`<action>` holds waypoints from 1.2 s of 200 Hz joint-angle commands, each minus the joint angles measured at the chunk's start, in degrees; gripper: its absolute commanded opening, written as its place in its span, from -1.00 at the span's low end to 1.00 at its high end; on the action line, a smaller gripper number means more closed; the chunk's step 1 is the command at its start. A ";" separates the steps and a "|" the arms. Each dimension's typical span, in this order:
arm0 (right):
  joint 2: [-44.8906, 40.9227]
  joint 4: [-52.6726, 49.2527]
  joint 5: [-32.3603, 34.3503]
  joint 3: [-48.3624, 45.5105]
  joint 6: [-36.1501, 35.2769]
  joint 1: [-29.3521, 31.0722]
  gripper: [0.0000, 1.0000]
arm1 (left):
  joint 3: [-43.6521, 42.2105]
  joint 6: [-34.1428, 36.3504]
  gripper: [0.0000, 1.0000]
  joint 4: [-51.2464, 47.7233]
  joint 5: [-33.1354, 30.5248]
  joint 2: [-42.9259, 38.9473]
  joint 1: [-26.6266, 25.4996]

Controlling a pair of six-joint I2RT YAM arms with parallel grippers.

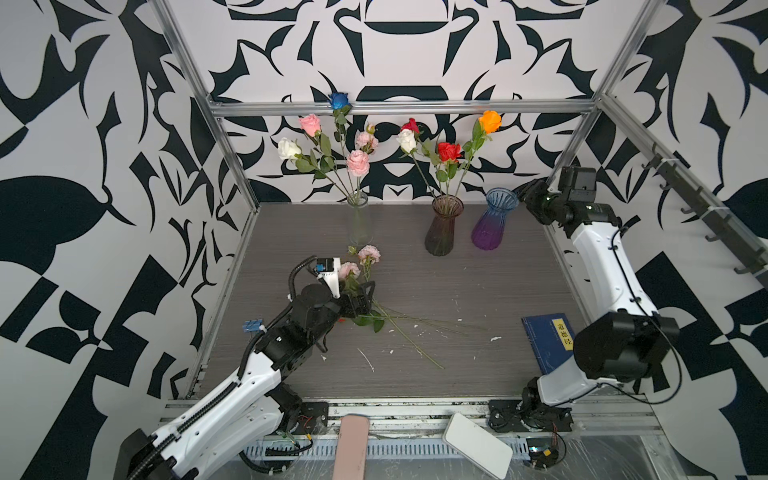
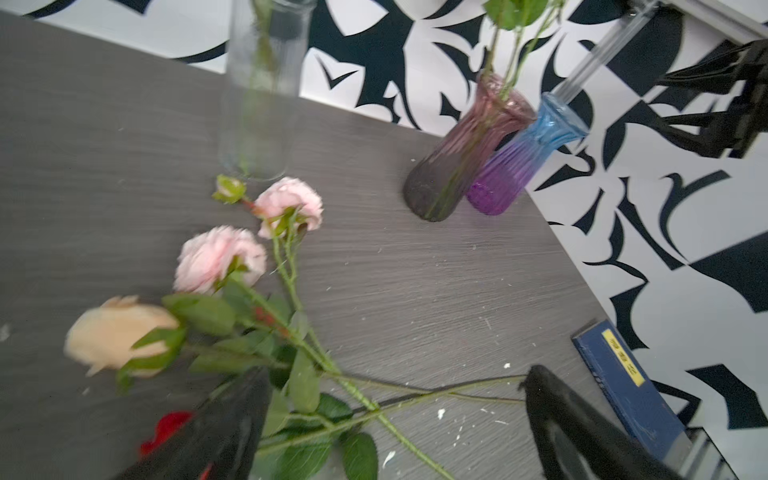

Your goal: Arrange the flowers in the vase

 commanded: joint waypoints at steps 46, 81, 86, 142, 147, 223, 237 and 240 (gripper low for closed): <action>11.59 -11.22 3.70 16.51 -4.27 -0.61 0.21 | -9.53 -15.62 0.99 -8.99 -13.01 -12.12 0.88; 13.95 -12.72 7.47 18.32 -4.61 -0.88 0.21 | -8.44 -17.12 0.99 -8.50 -13.26 -7.52 0.85; 14.21 -12.67 7.36 18.33 -4.63 -0.92 0.21 | -8.38 -16.89 0.99 -7.68 -12.84 -6.58 0.88; 17.86 -8.95 1.92 18.95 -5.14 -1.14 0.14 | -5.86 -13.11 0.99 -1.57 -10.53 1.97 1.77; 18.65 -9.13 1.23 19.63 -5.06 -1.14 0.13 | -5.63 -12.90 0.99 -1.21 -10.16 2.45 2.01; 26.59 -18.06 -5.24 31.67 -6.09 -1.07 -0.52 | -4.30 -10.69 0.99 -0.12 -6.21 3.73 6.09; 24.59 -18.13 -4.23 30.01 -6.43 -1.14 -0.64 | -4.04 -9.94 0.99 -0.29 -4.88 3.82 7.15; 24.03 -18.19 -3.95 29.49 -6.46 -1.09 -0.66 | -4.02 -9.83 0.99 -0.29 -4.61 3.82 7.37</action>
